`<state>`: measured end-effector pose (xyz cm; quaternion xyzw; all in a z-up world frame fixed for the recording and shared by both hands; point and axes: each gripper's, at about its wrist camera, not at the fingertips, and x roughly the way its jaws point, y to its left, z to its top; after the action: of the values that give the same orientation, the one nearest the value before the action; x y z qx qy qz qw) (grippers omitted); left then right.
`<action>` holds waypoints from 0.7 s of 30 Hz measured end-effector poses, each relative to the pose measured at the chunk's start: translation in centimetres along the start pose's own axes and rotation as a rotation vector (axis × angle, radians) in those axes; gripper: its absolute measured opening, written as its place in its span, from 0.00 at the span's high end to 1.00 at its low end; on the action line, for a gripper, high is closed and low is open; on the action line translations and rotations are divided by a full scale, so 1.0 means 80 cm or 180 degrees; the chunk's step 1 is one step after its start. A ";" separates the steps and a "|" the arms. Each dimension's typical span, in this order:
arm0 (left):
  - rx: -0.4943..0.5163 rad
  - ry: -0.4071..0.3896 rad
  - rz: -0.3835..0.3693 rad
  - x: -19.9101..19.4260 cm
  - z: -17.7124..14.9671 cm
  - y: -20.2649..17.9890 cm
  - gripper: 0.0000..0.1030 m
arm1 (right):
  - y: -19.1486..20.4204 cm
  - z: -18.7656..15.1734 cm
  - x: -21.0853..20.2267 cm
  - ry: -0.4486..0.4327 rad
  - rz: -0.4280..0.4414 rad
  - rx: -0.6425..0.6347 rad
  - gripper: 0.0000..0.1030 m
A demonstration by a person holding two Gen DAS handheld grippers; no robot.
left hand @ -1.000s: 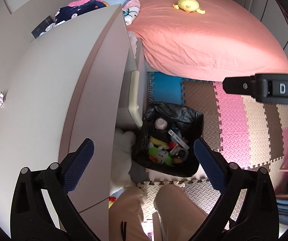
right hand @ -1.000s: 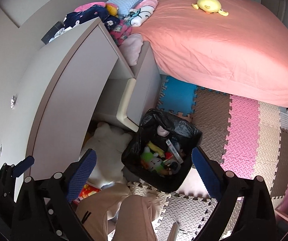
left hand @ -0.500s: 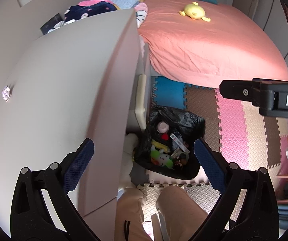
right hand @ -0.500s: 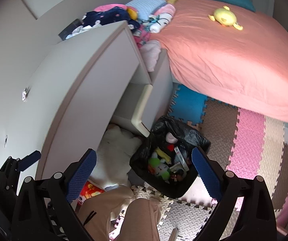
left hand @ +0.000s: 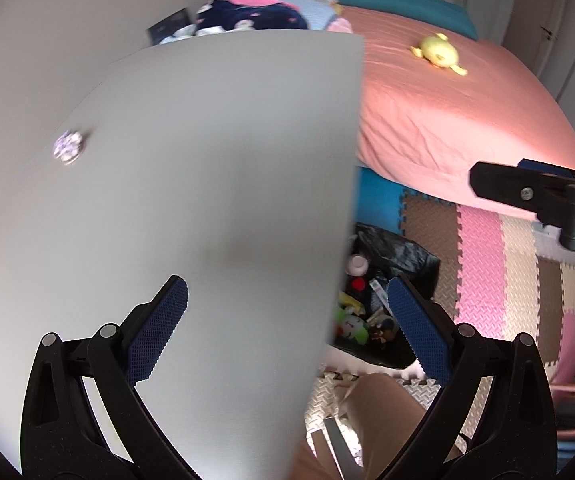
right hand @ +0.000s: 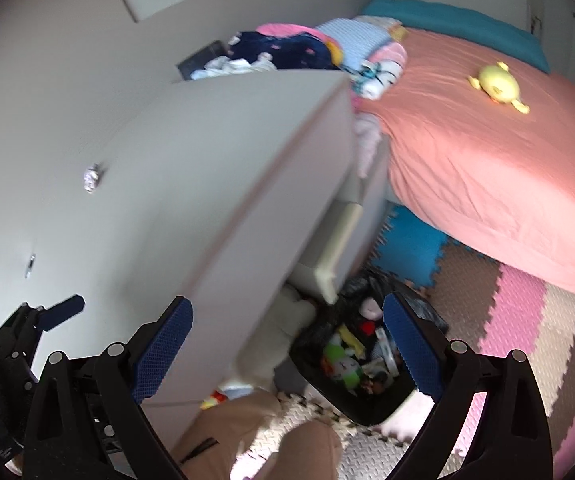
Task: Collect trash
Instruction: 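Move both open tools back over the desk toward the lavender scrunchies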
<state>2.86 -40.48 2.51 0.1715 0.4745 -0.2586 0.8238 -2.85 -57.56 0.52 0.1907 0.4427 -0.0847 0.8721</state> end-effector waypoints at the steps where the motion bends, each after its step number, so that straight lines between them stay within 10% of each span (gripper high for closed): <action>1: -0.0047 -0.0001 0.0013 0.000 0.000 0.011 0.06 | 0.008 0.002 0.001 -0.0047 0.0024 -0.0010 0.07; 21: -0.0887 0.0047 0.0276 0.011 -0.017 0.228 0.06 | 0.210 0.045 0.095 0.0174 0.0410 -0.1030 0.07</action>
<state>13.00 -25.28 1.76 0.0777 0.5039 -0.1531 0.8465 9.65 -43.53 0.64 0.0780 0.4610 0.0489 0.8826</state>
